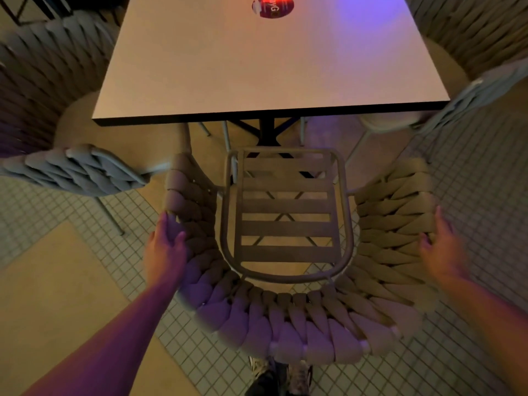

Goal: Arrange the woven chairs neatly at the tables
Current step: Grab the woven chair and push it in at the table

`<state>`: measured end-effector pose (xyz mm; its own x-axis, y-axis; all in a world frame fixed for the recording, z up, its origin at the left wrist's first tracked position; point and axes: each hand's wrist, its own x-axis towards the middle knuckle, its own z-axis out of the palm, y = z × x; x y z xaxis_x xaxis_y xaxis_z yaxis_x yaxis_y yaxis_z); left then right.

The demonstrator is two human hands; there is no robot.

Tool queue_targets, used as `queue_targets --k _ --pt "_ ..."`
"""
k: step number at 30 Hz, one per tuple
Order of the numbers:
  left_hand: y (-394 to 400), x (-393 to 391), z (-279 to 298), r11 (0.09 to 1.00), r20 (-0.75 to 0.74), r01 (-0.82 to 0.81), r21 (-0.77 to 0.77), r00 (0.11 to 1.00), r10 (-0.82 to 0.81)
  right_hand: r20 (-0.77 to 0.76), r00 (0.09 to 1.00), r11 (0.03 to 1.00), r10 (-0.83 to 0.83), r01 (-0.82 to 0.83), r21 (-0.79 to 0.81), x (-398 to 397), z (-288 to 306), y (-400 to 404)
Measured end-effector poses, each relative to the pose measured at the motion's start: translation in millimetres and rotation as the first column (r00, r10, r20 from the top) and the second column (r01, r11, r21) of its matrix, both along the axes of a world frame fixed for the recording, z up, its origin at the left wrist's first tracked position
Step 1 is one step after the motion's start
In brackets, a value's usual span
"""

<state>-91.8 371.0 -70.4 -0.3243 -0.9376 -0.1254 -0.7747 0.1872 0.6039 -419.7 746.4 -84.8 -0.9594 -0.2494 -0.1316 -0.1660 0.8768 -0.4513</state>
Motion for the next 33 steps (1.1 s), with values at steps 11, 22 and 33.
queue_targets --k 11,22,33 --pt "28 27 -9 0.997 0.051 -0.017 0.073 0.999 0.013 -0.022 0.998 0.998 0.055 -0.055 0.029 -7 4 7" --pt "-58 -55 4 0.945 0.403 0.326 -0.005 0.866 -0.296 -0.028 0.972 0.95 0.234 -0.223 0.218 -74 21 -53" --pt "-66 -42 0 0.939 0.429 0.344 -0.023 0.852 -0.302 -0.033 0.966 0.938 0.255 -0.238 0.253 -64 22 -56"
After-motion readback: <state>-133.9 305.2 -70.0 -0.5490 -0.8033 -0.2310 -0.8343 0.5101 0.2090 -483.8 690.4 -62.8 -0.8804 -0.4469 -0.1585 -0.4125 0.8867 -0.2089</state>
